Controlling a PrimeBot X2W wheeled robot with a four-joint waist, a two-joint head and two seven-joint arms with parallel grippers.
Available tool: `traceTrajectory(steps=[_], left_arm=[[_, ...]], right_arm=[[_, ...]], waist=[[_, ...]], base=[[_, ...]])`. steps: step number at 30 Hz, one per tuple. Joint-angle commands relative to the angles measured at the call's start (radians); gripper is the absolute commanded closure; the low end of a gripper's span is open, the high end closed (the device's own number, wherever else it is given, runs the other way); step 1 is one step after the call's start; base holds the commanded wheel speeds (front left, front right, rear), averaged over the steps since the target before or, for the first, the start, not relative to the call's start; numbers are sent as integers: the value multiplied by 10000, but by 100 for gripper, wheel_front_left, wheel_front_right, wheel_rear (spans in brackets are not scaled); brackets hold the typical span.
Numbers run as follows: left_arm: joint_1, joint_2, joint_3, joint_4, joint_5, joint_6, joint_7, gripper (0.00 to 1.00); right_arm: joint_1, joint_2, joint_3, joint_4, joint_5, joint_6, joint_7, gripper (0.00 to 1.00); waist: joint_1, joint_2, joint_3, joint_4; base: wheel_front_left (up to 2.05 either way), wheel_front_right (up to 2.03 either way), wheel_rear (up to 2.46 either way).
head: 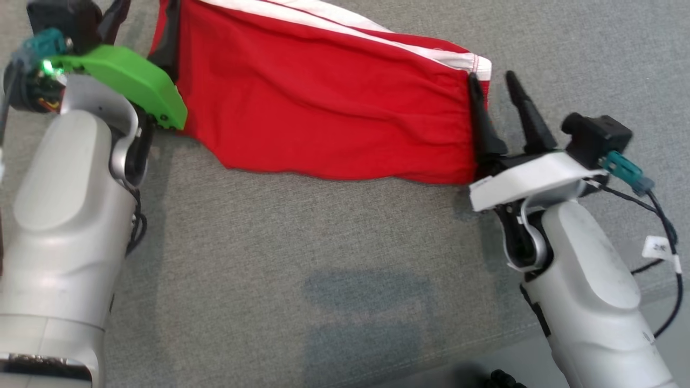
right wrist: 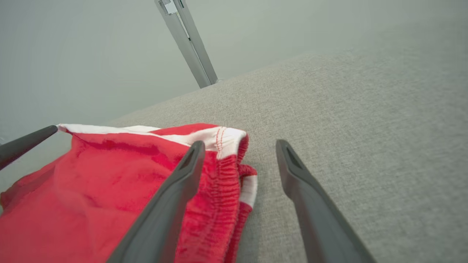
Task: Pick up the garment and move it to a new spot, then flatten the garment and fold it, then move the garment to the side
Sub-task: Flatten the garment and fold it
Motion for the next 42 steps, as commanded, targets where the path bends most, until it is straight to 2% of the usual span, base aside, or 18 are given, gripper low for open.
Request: traceTrajectory(steps=[1, 8, 12, 19, 23, 33, 42], left_arm=[[331, 7, 6, -102, -25, -35, -280, 0], [1712, 91, 273, -1391, -60, 378, -1679, 0], [2650, 280, 513, -2752, 185, 908, -1958, 0], [4662, 542, 815, -5377, 526, 1874, -2060, 0], [5602, 671, 765, -6397, 668, 2325, -1819, 0], [6257, 936, 584, -7422, 725, 2613, -1135, 0], [5437, 1044, 227, -7477, 548, 2195, -352, 0]], right_arm=[[256, -41, -231, -267, -310, -5, -36, 0], [1518, -35, -1427, -2346, -2213, -5, -36, 0], [2091, -35, -1913, -3252, -2755, -5, -37, 0], [2936, -34, -2245, -3707, -3245, -7, -37, 0], [3260, -33, -2339, -3676, -3294, -7, -38, 0], [3439, -34, -2501, -3567, -2905, -7, -38, 0], [3354, -34, -2290, -3453, -2909, -7, -38, 0]], waist=[[0, 0, -133, 155], [0, 0, -457, 566], [0, 0, -661, 782], [0, 0, -1137, 988], [0, 0, -1319, 1032], [0, 0, -1475, 1027], [0, 0, -1424, 727]], base=[[0, 0, 0], [0, 0, 0], [0, 0, 0], [0, 0, 0], [0, 0, 0], [0, 0, 0], [0, 0, 0]])
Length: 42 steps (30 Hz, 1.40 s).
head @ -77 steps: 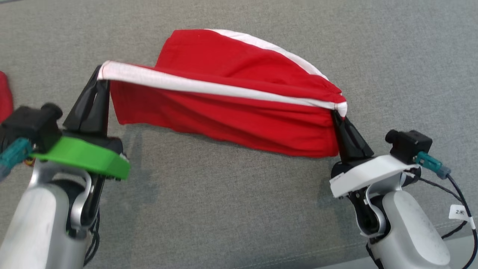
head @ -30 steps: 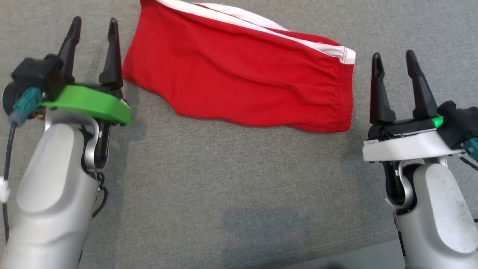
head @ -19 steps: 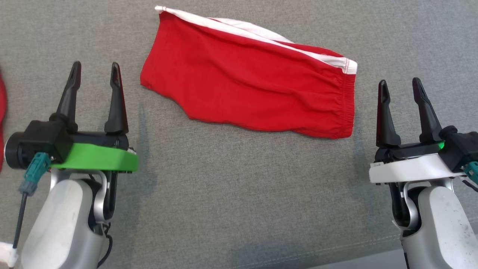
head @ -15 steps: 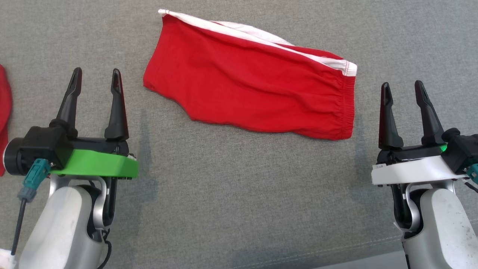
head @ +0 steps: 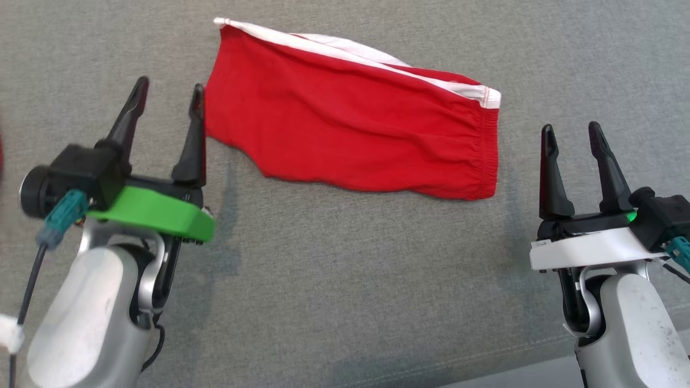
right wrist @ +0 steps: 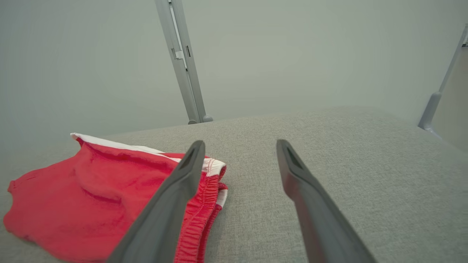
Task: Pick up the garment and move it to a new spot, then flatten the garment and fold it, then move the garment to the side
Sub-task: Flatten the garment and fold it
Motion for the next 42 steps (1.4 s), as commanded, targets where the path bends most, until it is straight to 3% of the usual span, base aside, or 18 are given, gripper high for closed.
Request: traceTrajectory(steps=[1, 7, 19, 22, 23, 24, 25, 26, 35, 42], left_arm=[[-175, 52, -46, 44, -80, -80, 91, 0], [-1257, -137, -454, 1571, -794, -914, 1316, 0], [-2256, -67, -22, 5101, -1622, -1344, 1713, 0], [-2292, -176, -151, 5612, -1793, -1626, 1925, 0], [-2314, -201, -202, 5707, -1862, -1704, 1958, 34], [-2355, -215, -247, 5799, -1895, -1771, 1951, 60], [-2380, -248, -302, 5861, -1955, -1834, 1948, 92], [-2407, -275, -357, 5920, -2000, -1895, 1958, 100], [-2506, -214, -672, 6228, -2336, -2121, 1869, 100], [-1511, -163, -163, 5612, -2517, -1616, 686, 100]], right_arm=[[-12, -26, -1, 18, -21, -7, -36, 0], [-170, -23, 102, -2, 137, -7, -36, 0], [-248, -21, 245, 79, 494, -7, -36, 0], [-262, -23, 242, 117, 575, -7, -36, 0], [-256, -23, 234, 122, 619, -7, -36, 0], [-250, -23, 235, 136, 652, -7, -37, 0], [-247, -21, 219, 152, 660, -7, -37, 0], [-244, -23, 191, 164, 719, -7, -37, 0], [-208, -23, 70, 208, 882, -7, -37, 0], [-18, -20, -108, 341, 737, -7, -37, 0]], waist=[[0, 0, 58, -120], [0, 0, 311, -542], [0, 0, 606, -836], [0, 0, 623, -838], [0, 0, 615, -837], [0, 0, 611, -841], [0, 0, 603, -842], [0, 0, 594, -844], [0, 0, 551, -946], [0, 0, 269, -632]], base=[[0, 0, 0], [0, 0, 0], [0, 0, 0], [0, 0, 0], [0, 0, 0], [0, 0, 0], [0, 0, 0], [0, 0, 0], [0, 0, 0], [0, 0, 0]])
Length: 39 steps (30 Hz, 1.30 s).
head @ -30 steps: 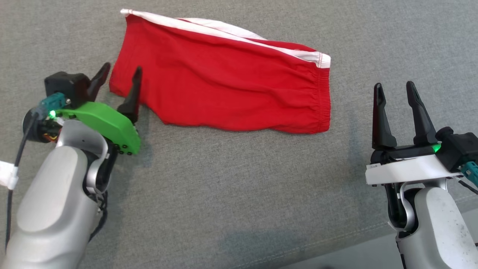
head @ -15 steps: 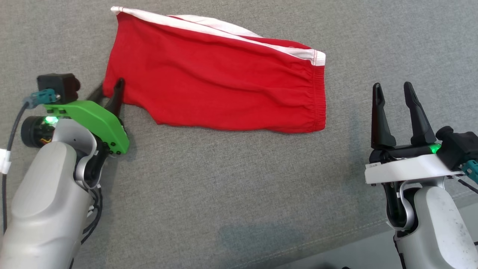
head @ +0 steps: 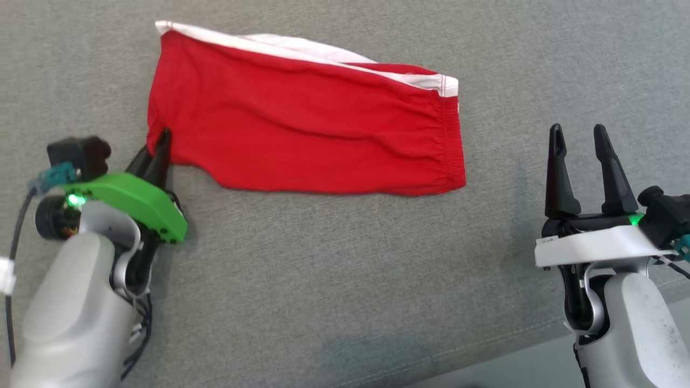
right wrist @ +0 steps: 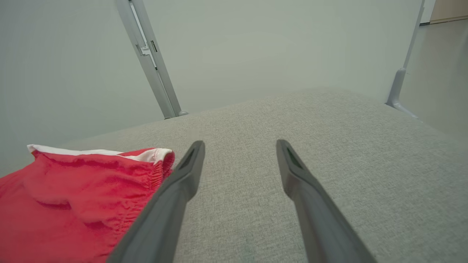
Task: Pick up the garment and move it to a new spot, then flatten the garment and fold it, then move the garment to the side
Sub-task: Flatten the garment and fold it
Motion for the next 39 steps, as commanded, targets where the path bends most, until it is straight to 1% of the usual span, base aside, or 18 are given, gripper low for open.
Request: traceTrajectory(steps=[1, 7, 12, 15, 16, 17, 18, 21, 23, 24, 26, 28, 32, 36, 39], left_arm=[[378, 15, 83, -104, -87, 120, -139, 100], [1910, -141, 147, -1594, -166, 680, -645, 100], [3060, -147, -51, -2960, -65, 1198, -503, 100], [3443, -91, -186, -3510, 14, 1406, -333, 100], [3505, -111, -176, -3668, 29, 1470, -395, 94], [3571, -125, -219, -3767, 41, 1484, -365, 43], [3671, -109, -286, -3835, 71, 1502, -331, 0], [3799, -113, -201, -4067, 218, 1683, -669, 0], [3838, -60, -136, -4323, 486, 1765, -1173, 0], [3870, -120, -140, -4457, 454, 1658, -1450, 0], [3963, -11, -54, -4575, 808, 1790, -1959, 0], [3917, -46, 89, -4723, 1052, 1905, -2311, 0], [3921, -55, 452, -5020, 1674, 2318, -2597, 0], [4106, -13, 734, -5210, 2028, 2452, -2658, 0], [4236, 3, 884, -5398, 2216, 2413, -2666, 0]], right_arm=[[102, -10, -17, 54, -90, -7, -37, 0], [219, -12, 10, 280, -308, -7, -37, 0], [309, -19, -38, 422, -553, -7, 67, 0], [264, -16, -34, 388, -617, -7, 164, 0], [260, -16, -32, 376, -652, -7, 219, 0], [250, -16, -32, 365, -678, -7, 240, 0], [242, -18, -35, 360, -686, -7, 284, 0], [201, -16, 32, 355, -769, -7, 349, 0], [147, -18, 82, 323, -874, -7, 383, 0], [124, -16, 92, 303, -875, -5, 410, 0], [86, -13, 128, 268, -962, -7, 437, 0], [31, -13, 191, 219, -1042, -7, 474, 0], [23, -15, 224, 132, -1219, -7, 568, 0], [180, -16, 196, 75, -1363, -7, 677, 0], [258, -16, 165, 83, -1379, -7, 734, 0]], waist=[[0, 0, -142, 189], [0, 0, -528, 855], [0, 0, -781, 1305], [0, 0, -785, 1440], [0, 0, -779, 1472], [0, 0, -774, 1495], [0, 0, -779, 1513], [0, 0, -813, 1514], [0, 0, -857, 1496], [0, 0, -885, 1504], [0, 0, -960, 1515], [0, 0, -1017, 1543], [0, 0, -1158, 1685], [0, 0, -1305, 1849], [0, 0, -1375, 1917]], base=[[0, 0, 0], [0, 0, 0], [0, 0, 0], [0, 0, 0], [0, 0, 0], [0, 0, 0], [0, 0, 0], [0, 0, 0], [0, 0, 0], [0, 0, 0], [0, 0, 0], [0, 0, 0], [0, 0, 0], [0, 0, 0], [0, 0, 0]])
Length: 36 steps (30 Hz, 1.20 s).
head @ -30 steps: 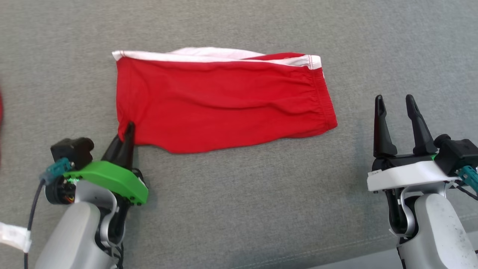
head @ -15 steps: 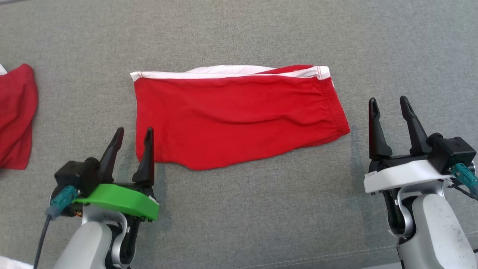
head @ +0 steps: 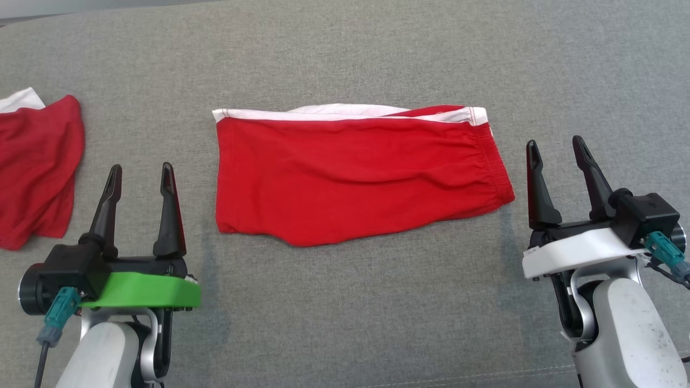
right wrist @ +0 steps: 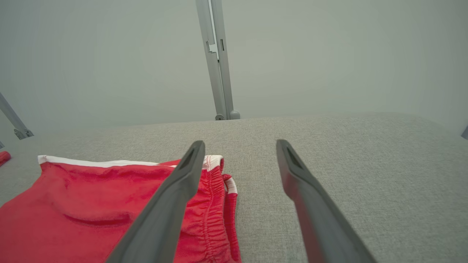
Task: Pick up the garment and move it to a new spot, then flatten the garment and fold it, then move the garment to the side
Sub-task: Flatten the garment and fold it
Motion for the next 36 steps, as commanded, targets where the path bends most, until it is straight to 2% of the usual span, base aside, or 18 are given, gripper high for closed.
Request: traceTrajectory(steps=[1, 14, 23, 33, 34, 35, 36], left_arm=[[162, 66, 77, -95, 194, -26, -51, 0], [260, -34, 227, -203, 416, -143, -58, 0], [-412, -299, 44, -93, 603, -317, -59, 0], [-666, -513, 165, 51, 796, -531, -59, 0], [-670, -526, 182, 56, 822, -540, -60, 0], [-670, -538, 211, 59, 855, -552, -60, 0], [-665, -549, 231, 64, 878, -563, -60, 0]], right_arm=[[122, -26, -34, 0, -50, -7, 21, 0], [-194, -24, -68, 355, -267, -7, 445, 0], [-1229, -192, 316, 1654, -483, -7, 966, 0], [-1649, -326, 465, 3446, 50, -8, 1288, 0], [-1672, -340, 537, 3498, 189, -8, 1344, 6], [-1698, -401, 633, 3534, 264, -8, 1408, 56], [-1727, -466, 704, 3542, 378, -8, 1476, 65]], waist=[[0, 0, -69, 79], [0, 0, -1, 186], [0, 0, 799, 620], [0, 0, 1078, 670], [0, 0, 1079, 651], [0, 0, 1076, 627], [0, 0, 1073, 601]], base=[[0, 0, 0], [0, 0, 0], [0, 0, 0], [0, 0, 0], [0, 0, 0], [0, 0, 0], [0, 0, 0]])
